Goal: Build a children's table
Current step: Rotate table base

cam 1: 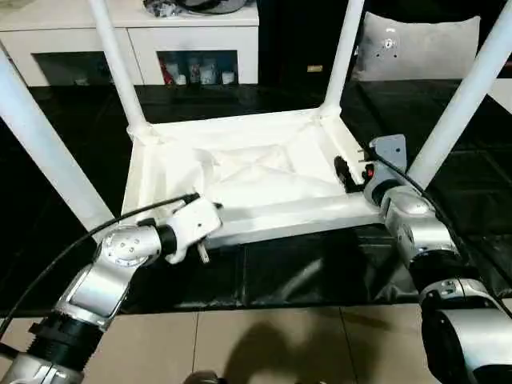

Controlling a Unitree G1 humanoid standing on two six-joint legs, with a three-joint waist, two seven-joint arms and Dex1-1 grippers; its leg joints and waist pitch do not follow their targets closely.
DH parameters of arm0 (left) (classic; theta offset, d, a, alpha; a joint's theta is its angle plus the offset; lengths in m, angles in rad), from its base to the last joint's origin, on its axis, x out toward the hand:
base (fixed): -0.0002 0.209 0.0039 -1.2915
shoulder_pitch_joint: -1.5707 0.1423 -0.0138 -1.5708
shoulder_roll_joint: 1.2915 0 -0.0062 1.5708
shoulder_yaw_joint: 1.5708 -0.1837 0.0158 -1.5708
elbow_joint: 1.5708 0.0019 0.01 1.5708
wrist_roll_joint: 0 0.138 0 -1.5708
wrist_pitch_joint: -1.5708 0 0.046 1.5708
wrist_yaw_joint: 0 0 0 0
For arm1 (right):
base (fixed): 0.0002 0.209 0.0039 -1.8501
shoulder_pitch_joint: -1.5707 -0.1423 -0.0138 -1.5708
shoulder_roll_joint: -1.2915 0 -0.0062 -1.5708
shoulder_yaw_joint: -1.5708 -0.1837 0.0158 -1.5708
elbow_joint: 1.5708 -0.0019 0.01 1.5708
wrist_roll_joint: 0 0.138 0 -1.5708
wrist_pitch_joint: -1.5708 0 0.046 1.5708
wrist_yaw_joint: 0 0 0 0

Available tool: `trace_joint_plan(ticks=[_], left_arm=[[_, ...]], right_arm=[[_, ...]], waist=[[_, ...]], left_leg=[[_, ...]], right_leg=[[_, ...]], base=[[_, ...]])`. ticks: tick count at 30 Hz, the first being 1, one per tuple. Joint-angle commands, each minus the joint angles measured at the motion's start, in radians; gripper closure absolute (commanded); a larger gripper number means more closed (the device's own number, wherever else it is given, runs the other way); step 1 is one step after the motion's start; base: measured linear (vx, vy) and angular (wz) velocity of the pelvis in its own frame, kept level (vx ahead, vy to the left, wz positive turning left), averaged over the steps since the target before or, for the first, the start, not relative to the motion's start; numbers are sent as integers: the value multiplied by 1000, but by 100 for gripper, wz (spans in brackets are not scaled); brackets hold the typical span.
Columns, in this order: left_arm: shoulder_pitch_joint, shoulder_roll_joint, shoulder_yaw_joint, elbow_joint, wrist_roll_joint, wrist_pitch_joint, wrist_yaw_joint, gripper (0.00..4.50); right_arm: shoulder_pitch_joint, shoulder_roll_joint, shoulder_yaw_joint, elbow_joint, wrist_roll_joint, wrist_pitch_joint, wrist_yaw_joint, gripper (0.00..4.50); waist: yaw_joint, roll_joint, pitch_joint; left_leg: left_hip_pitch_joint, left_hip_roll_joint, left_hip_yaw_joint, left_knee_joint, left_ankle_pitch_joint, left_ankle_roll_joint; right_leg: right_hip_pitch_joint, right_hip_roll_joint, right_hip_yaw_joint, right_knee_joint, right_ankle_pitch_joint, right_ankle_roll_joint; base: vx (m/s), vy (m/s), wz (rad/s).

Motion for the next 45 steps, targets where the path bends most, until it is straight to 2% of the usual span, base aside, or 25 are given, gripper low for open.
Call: trace_joint_plan(ticks=[1, 2, 3, 5, 9, 10, 13, 16, 18, 19, 20, 21, 22, 23, 24, 27, 28, 30, 33, 34, 36, 38, 40, 41, 45], left_arm=[[-35, 7, -1, 59, 72, -32, 78, 4], [-75, -6, 4, 136, 148, -73, 199, 4], [-87, -12, 7, 159, 166, -86, 234, 4], [-97, -30, 14, 172, 169, -85, 263, 4], [-101, -63, 15, 185, 166, -131, 315, 4], [-103, -66, 11, 198, 174, -154, 330, 4], [-109, -75, 16, 233, 188, -175, 374, 4], [-107, -111, 58, 242, 159, -197, 430, 4], [-62, -164, 137, 183, 84, -187, 482, 4], [-41, -181, 163, 158, 53, -192, 494, 4], [-14, -198, 191, 127, 16, -189, 501, 4], [27, -212, 223, 81, -26, -199, 508, 4], [41, -215, 233, 66, -38, -201, 509, 4], [67, -220, 249, 37, -56, -208, 515, 4], [101, -219, 258, 1, -82, -216, 507, 4], [172, -222, 273, -72, -110, -217, 499, 4], [209, -226, 281, -111, -123, -213, 490, 4], [272, -230, 285, -178, -134, -208, 485, 4], [346, -239, 295, -260, -160, -188, 490, 4], [374, -246, 306, -284, -160, -174, 510, 4], [403, -257, 329, -300, -148, -169, 550, 4], [429, -261, 350, -306, -162, -174, 558, 4], [445, -267, 367, -301, -171, -182, 566, 4], [469, -275, 393, -276, -180, -208, 579, 4], [491, -289, 436, -168, -194, -275, 594, 4]], right_arm=[[11, -8, -4, -21, -6, 13, -7, 0], [13, -11, -7, -21, -5, 14, -9, 0], [14, -12, -9, -22, -5, 15, -10, 0], [19, -18, -16, -22, -1, 18, -12, 0], [27, -44, -40, 3, 4, 19, -23, 0], [29, -56, -44, 16, -2, 13, -29, 0], [34, -84, -57, 35, -7, 5, -37, 0], [39, -106, -65, 29, -8, -11, -34, 0], [49, -98, -58, -22, 4, -35, 13, 0], [53, -93, -51, -37, 5, -45, 27, 0], [56, -86, -45, -47, 6, -58, 39, 0], [58, -76, -36, -53, 6, -79, 52, 0], [59, -73, -33, -55, 5, -85, 55, 0], [59, -67, -26, -56, 4, -95, 60, 0], [62, -60, -18, -63, 0, -98, 66, 0], [68, -43, -7, -85, -4, -102, 78, 0], [74, -35, -3, -101, -6, -96, 83, 0], [86, -22, 6, -132, -6, -85, 86, 0], [110, -8, 8, -174, 0, -79, 100, 0], [137, -1, 13, -224, 32, -45, 150, 0], [177, 1, 24, -289, 68, -12, 213, 0], [213, -8, 39, -342, 83, 11, 264, 0], [233, -8, 36, -374, 99, 42, 270, 0], [270, -12, 33, -431, 122, 90, 283, 0], [336, -20, 37, -532, 133, 164, 289, 0]], waist=[[-9, -4, -74], [-9, -2, -73], [-7, -4, -72], [-5, -4, -73], [-4, -6, -74], [-3, -12, -76], [-1, -11, -78], [4, -15, -78], [4, -9, -79], [0, -19, -79], [-2, -17, -80], [-3, -22, -80], [-5, -26, -81], [-9, -23, -78], [-12, -28, -76], [-18, -24, -71], [-19, -27, -70], [-23, -29, -68], [-26, -25, -66], [-26, -29, -65], [-26, -29, -59], [-27, -32, -58], [-29, -33, -58], [-28, -34, -57], [-31, -34, -56]], left_leg=[[1, 73, -30, -71, -34, 67], [1, 70, -31, -70, -37, 72], [3, 65, -29, -70, -37, 79], [6, 69, -30, -71, -63, 64], [6, 74, -33, -72, -60, 59], [2, 72, -33, -70, -44, 66], [1, 69, -31, -67, -26, 79], [-2, 67, -30, -66, -19, 84], [-3, 67, -29, -63, -20, 84], [-9, 70, -30, -64, -22, 88], [-10, 69, -30, -63, -22, 94], [-11, 68, -29, -61, -18, 100], [-21, 64, -30, -60, 1, 107], [-17, 63, -28, -59, 3, 120], [-17, 63, -27, -60, -2, 123], [-11, 65, -27, -63, -33, 119], [-11, 68, -29, -65, -43, 114], [-11, 73, -30, -68, -50, 111], [-7, 77, -32, -71, -64, 103], [-6, 75, -30, -71, -79, 101], [-6, 74, -31, -75, -109, 100], [-4, 73, -33, -78, -124, 92], [-3, 72, -34, -78, -125, 89], [-3, 73, -35, -79, -126, 88], [2, 73, -37, -83, -143, 78]], right_leg=[[69, -121, 97, -71, -196, -80], [68, -116, 95, -77, -211, -62], [66, -114, 94, -86, -232, -46], [67, -116, 91, -88, -275, -25], [66, -118, 90, -88, -275, -24], [67, -118, 91, -83, -249, -28], [67, -118, 90, -80, -227, -34], [69, -117, 89, -81, -236, -24], [68, -118, 87, -82, -226, -25], [73, -120, 86, -80, -216, -31], [71, -120, 83, -79, -221, -35], [71, -121, 83, -81, -226, -35], [77, -124, 84, -74, -221, -36], [68, -117, 82, -81, -236, -31], [67, -114, 81, -84, -251, -25], [63, -112, 79, -94, -315, -6], [65, -115, 79, -94, -329, -1], [62, -116, 81, -94, -330, -2], [58, -113, 84, -97, -319, -7], [61, -112, 85, -97, -320, -9], [61, -112, 83, -105, -354, 11], [63, -111, 82, -112, -376, 36], [63, -110, 82, -113, -378, 39], [64, -110, 81, -115, -380, 44], [64, -110, 80, -123, -394, 62]], base=[[0, 0, 0], [0, 0, 0], [0, 0, 0], [0, 0, 0], [0, 0, 0], [0, 0, 0], [0, 0, 0], [0, 0, 0], [0, 0, 0], [0, 0, 0], [0, 0, 0], [0, 0, 0], [0, 0, 0], [0, 0, 0], [0, 0, 0], [0, 0, 0], [0, 0, 0], [0, 0, 0], [0, 0, 0], [0, 0, 0], [0, 0, 0], [0, 0, 0], [0, 0, 0], [0, 0, 0], [0, 0, 0]])
